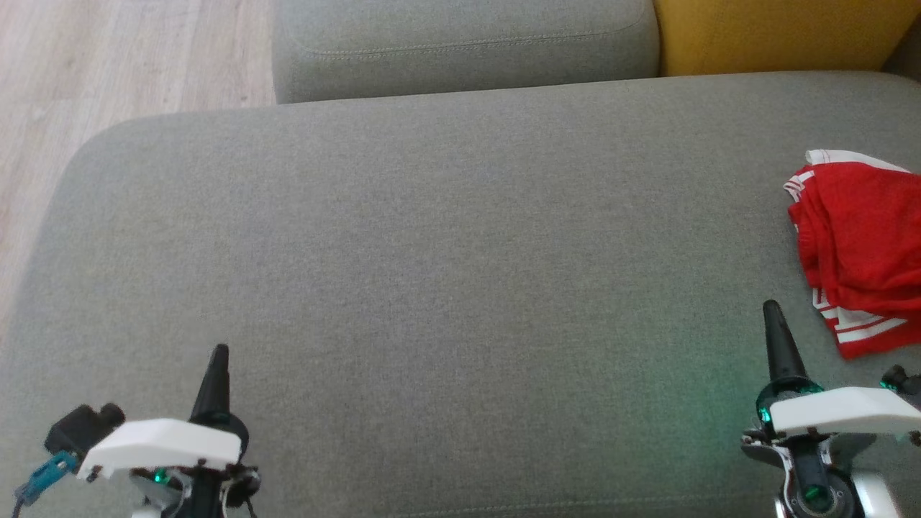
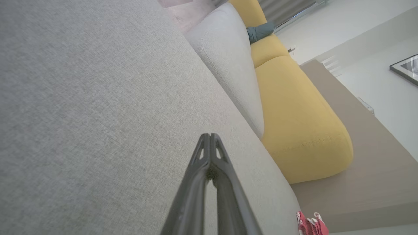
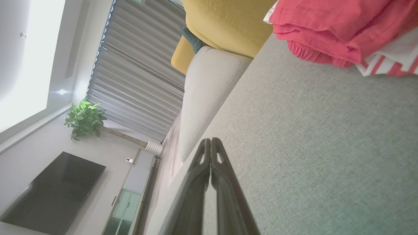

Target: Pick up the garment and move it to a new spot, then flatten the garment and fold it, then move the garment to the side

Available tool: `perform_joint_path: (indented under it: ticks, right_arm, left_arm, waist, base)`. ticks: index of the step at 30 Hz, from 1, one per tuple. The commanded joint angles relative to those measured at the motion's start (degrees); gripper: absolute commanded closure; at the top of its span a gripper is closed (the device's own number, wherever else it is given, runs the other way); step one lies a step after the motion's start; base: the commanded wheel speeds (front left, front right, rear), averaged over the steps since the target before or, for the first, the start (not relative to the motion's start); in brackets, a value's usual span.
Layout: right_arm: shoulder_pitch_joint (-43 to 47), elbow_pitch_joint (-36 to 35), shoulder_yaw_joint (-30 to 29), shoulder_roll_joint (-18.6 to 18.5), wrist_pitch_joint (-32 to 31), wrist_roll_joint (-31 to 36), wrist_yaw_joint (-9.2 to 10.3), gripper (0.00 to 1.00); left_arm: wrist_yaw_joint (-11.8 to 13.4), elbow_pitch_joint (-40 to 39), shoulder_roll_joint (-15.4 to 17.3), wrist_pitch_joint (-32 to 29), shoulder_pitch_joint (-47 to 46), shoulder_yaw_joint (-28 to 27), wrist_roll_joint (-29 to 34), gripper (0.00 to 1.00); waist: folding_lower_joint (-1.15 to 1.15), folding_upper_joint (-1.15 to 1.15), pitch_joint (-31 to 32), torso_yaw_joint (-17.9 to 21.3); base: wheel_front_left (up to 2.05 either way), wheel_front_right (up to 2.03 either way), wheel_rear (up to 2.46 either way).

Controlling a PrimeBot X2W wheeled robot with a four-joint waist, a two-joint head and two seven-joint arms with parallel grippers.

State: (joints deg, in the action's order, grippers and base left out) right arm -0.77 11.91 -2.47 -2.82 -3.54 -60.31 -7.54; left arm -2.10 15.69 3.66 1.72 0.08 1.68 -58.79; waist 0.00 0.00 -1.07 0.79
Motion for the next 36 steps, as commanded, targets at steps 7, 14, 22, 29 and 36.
perform_joint_path:
  ticks: [7, 14, 22, 29, 36]
  right_arm:
    - [-3.20, -1.11, 0.03, -1.20, -0.31, -5.63, 0.04, 1.00]
    - [-3.55, -0.58, -0.39, -1.21, -0.54, -10.31, 0.04, 1.00]
    - [-3.95, 0.03, -0.88, -1.21, -0.81, -15.64, 0.04, 1.00]
    - [-4.30, 0.56, -1.32, -1.20, -1.05, -20.30, 0.05, 1.00]
    - [-4.66, 1.09, -1.76, -1.18, -1.30, -24.93, 0.05, 1.00]
  left_arm:
    - [-1.09, -1.72, 0.28, -1.26, -3.71, -2.58, -5.48, 1.00]
    - [-1.82, -1.70, 0.10, -2.45, -4.14, -3.54, -10.20, 1.00]
    - [-2.65, -1.69, -0.11, -3.81, -4.64, -4.64, -15.59, 1.00]
    - [-3.38, -1.67, -0.29, -4.99, -5.08, -5.60, -20.32, 1.00]
    - [-4.10, -1.65, -0.47, -6.16, -5.51, -6.56, -25.02, 1.00]
  waist:
    - [0.00, 0.00, 0.13, -0.11]
    - [0.00, 0.00, 0.26, -0.23]
    - [0.00, 0.00, 0.41, -0.36]
    - [0.00, 0.00, 0.54, -0.47]
    - [0.00, 0.00, 0.67, -0.58]
  base:
    - [0.00, 0.00, 0.00]
    - [0.00, 0.00, 0.00]
    - [0.00, 0.00, 0.00]
    - [0.00, 0.00, 0.00]
    - [0.00, 0.00, 0.00]
